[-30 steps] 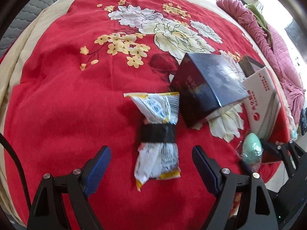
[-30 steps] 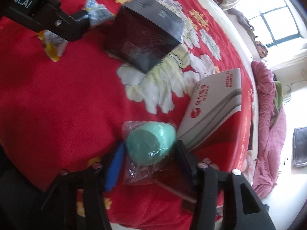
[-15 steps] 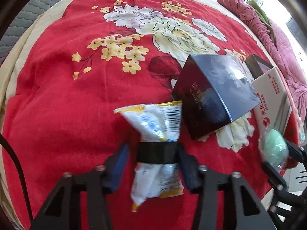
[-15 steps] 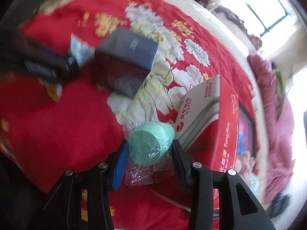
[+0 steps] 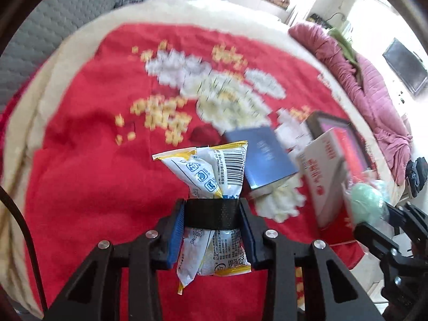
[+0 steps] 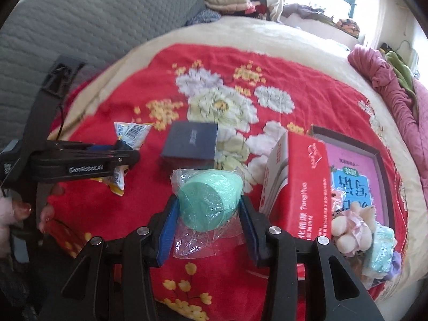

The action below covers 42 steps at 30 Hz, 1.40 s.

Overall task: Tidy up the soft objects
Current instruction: 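Carry the snack bag and green sponge over the tray and lower them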

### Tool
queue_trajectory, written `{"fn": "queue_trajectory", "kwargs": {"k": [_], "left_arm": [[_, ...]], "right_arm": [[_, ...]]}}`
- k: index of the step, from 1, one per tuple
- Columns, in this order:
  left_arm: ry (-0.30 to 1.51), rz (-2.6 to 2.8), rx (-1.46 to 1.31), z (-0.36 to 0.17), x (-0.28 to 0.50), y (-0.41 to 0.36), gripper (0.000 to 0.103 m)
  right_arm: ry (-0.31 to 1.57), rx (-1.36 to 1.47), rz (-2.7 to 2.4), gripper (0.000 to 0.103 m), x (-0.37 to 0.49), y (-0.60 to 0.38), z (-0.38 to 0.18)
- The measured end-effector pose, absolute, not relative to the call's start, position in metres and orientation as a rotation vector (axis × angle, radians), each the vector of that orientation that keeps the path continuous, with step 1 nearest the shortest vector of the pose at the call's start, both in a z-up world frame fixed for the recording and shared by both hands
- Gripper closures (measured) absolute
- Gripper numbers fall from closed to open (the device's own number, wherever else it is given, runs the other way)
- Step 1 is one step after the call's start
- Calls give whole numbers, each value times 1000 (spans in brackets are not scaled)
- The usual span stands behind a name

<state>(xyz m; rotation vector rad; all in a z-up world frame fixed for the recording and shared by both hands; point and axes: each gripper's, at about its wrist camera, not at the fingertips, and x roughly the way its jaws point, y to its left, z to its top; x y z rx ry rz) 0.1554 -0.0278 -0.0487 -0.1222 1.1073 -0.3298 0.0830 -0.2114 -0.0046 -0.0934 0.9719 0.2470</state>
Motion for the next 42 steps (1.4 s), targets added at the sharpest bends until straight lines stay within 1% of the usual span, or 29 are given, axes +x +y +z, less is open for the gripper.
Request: {"fn": "queue_trajectory", "kwargs": {"k": [6, 11, 19, 24, 29, 35, 42], "left_arm": [[1019, -354, -121, 7, 136, -39, 65], [953, -384, -83, 47, 120, -63, 65], [908, -470, -17, 82, 105, -129, 65], [903, -529, 28, 87, 98, -177, 65], [913, -589, 80, 80, 89, -228, 65], [940, -628, 143, 59, 77, -277, 65], [981, -652, 186, 32, 70, -307, 65]], "right_arm": [[892, -58, 234, 57, 66, -228, 34], [811, -15, 192, 57, 47, -258, 68], [724, 53, 66, 57, 14, -337, 106], [701, 89, -22, 57, -7, -391, 116], [710, 112, -97, 57, -26, -435, 111], [747, 146, -152, 57, -43, -471, 90], [801, 169, -176, 57, -43, -491, 58]]}}
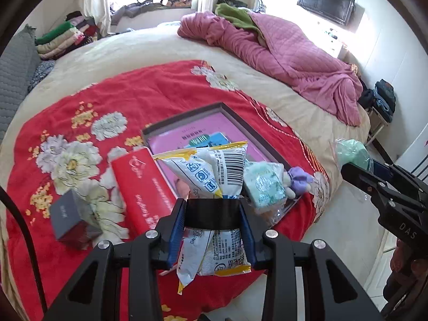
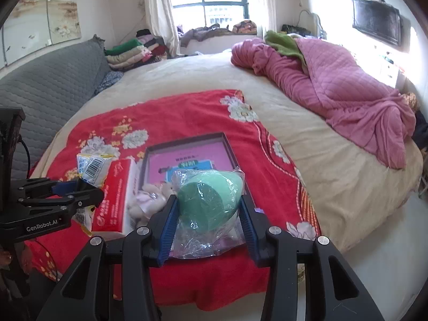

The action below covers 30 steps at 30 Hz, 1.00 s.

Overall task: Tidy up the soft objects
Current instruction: 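Carry the snack bag and green sponge over the tray and lower them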

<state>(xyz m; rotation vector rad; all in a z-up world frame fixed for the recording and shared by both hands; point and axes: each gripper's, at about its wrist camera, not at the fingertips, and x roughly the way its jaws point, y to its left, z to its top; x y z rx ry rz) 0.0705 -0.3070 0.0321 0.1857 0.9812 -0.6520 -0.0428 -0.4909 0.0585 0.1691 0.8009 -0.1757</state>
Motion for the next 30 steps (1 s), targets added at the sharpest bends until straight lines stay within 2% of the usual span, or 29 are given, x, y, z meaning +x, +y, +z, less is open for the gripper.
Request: {"fn": "queue_trajectory", "kwargs": {"k": [14, 30], "left_arm": [[1115, -683, 206, -26, 80, -336, 64], [1176, -704, 241, -65, 100, -365, 64]], "right_arm": [[907, 194, -187, 57, -25, -516, 8], [1029, 172, -135, 57, 0, -507, -54]]}}
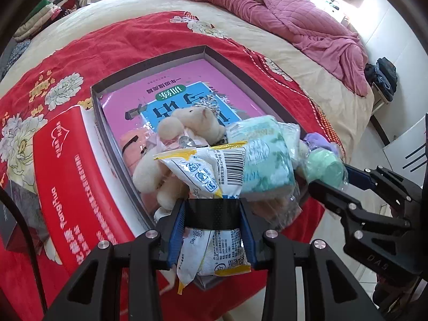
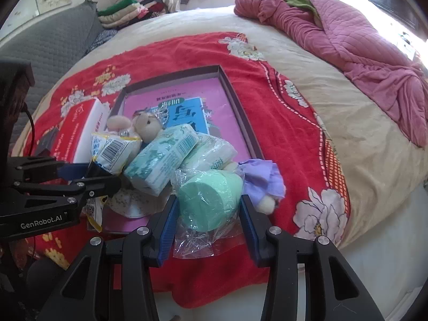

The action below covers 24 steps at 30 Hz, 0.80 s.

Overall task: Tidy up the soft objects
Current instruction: 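Carry the snack bag and green sponge over the tray and lower them, then open both tools releasing the snack bag and sponge into the tray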

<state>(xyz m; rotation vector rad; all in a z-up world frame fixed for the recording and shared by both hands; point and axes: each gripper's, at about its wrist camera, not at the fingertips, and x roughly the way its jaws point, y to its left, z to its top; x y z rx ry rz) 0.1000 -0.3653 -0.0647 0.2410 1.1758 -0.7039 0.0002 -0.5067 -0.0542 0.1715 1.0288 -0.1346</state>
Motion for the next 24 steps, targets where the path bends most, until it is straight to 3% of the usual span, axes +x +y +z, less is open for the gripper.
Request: {"fn": "queue_trajectory", "kwargs": {"k": [24], "left_arm": [[1164, -710, 198, -69, 118, -368, 64]], "right_arm": [[980, 222, -104, 56, 16, -497, -73]]}}
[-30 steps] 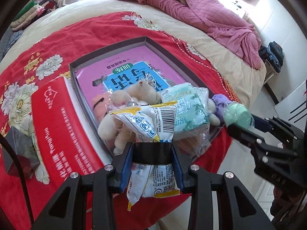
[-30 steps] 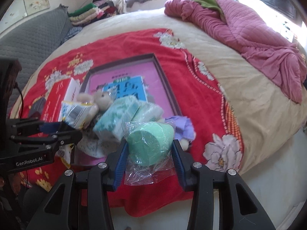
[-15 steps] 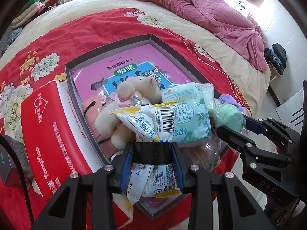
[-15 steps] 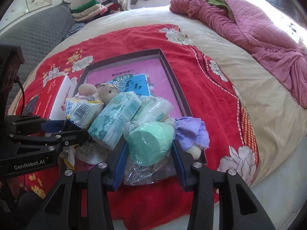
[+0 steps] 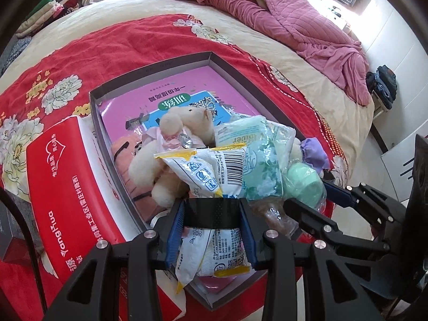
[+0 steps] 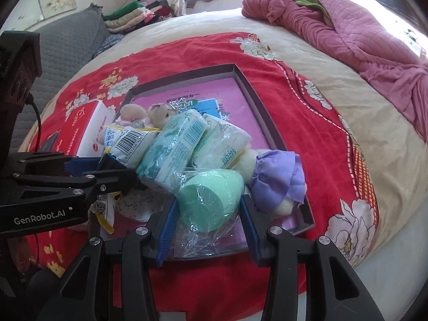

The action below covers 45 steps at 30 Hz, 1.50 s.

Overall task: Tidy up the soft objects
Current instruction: 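Open both tools releasing the snack bag and sponge into the tray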

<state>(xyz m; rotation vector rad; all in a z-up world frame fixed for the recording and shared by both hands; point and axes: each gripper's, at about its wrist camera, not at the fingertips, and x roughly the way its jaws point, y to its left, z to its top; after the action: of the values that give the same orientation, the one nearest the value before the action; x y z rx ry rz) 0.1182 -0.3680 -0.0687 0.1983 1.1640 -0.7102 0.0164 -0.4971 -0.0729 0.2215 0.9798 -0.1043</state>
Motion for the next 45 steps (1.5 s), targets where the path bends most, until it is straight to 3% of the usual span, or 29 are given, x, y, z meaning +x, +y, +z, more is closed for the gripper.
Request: {"fn": "queue_trajectory", "kwargs": {"k": [6, 11, 15, 20, 28, 37, 41, 45], "left_arm": [[1179, -750, 164, -66, 115, -368, 48], [1174, -745, 180, -66, 111, -367, 48], [1179, -745, 167, -64, 110, -363, 38], [1165, -746, 159, -57, 108, -359, 37], [1129, -743, 144, -41, 106, -348, 30], [1106, -730, 121, -30, 108, -332, 29], [1092, -719, 120, -25, 106, -323, 19], [1080, -703, 110, -20, 104, -311, 19]], "right_arm": [[974, 221, -127, 53, 13, -492, -72], [977, 203, -145, 53, 8, -491, -73], [983, 208, -153, 53, 4, -493, -71], [987, 208, -164, 51, 2, -493, -69], [967, 220, -176, 39, 4, -491, -60], [945, 214, -195, 37, 0, -485, -47], [925, 220, -209, 35, -3, -483, -36], [905, 226, -224, 31, -8, -480, -24]]}}
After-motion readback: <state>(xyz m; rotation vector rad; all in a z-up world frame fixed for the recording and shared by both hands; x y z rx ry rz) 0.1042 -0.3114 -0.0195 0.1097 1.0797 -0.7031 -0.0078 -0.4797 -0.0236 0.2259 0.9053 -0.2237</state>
